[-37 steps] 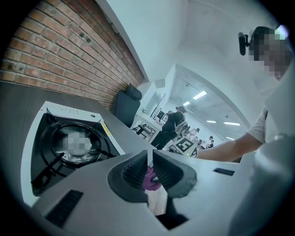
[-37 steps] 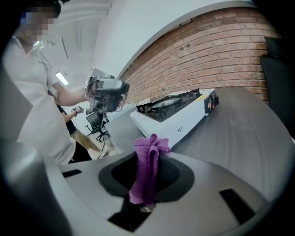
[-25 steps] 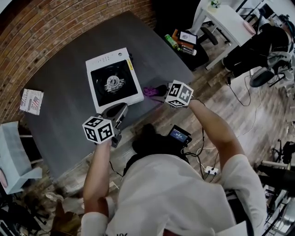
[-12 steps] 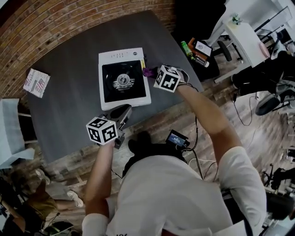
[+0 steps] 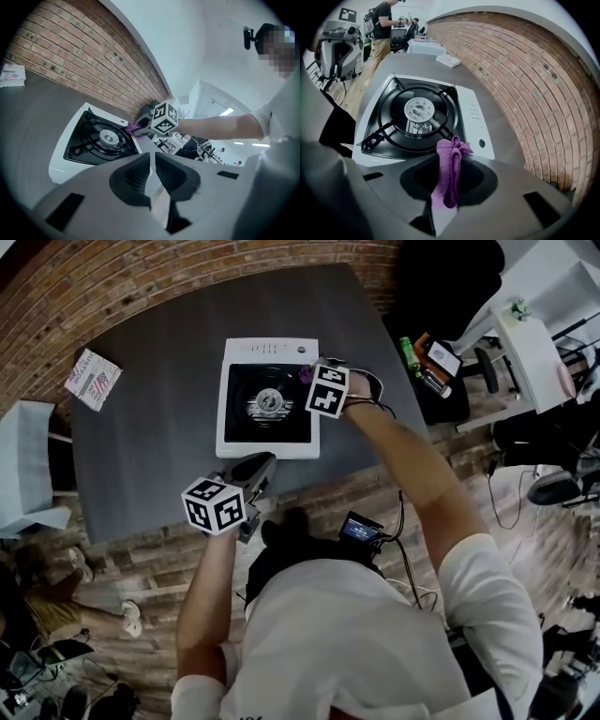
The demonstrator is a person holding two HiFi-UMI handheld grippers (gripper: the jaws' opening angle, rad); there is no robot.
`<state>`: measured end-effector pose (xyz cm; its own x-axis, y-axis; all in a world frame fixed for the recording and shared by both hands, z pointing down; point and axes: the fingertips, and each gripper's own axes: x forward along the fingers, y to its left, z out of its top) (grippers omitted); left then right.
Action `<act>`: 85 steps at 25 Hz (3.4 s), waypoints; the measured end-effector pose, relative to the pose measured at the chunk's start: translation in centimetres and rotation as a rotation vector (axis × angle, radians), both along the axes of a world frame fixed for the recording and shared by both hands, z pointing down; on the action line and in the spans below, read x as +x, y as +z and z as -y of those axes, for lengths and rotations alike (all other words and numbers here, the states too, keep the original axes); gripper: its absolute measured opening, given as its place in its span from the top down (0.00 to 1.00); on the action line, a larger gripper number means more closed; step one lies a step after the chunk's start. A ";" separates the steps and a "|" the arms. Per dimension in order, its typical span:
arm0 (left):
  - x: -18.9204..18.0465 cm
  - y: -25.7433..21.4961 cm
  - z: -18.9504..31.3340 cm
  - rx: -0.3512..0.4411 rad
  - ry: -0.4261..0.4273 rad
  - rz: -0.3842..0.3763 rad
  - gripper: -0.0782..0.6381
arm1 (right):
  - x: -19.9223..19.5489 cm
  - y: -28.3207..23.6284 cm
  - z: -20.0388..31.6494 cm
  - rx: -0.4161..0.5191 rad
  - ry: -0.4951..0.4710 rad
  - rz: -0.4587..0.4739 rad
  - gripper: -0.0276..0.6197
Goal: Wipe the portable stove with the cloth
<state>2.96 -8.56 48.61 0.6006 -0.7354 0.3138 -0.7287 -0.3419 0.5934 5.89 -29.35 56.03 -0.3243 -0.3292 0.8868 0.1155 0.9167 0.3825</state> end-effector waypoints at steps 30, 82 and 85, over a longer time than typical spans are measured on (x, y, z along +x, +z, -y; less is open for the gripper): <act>-5.1 0.8 -1.7 -0.011 0.215 -0.042 0.83 | 1.0 1.1 -11.1 -0.199 -0.041 -0.092 0.81; -11.7 -0.5 -3.9 0.028 0.225 -0.085 0.83 | -10.9 -0.6 -17.5 -0.566 0.806 0.491 0.81; -11.6 -0.4 -3.7 0.029 0.223 -0.089 0.83 | -10.5 -0.2 -16.9 -0.581 0.873 0.510 0.81</act>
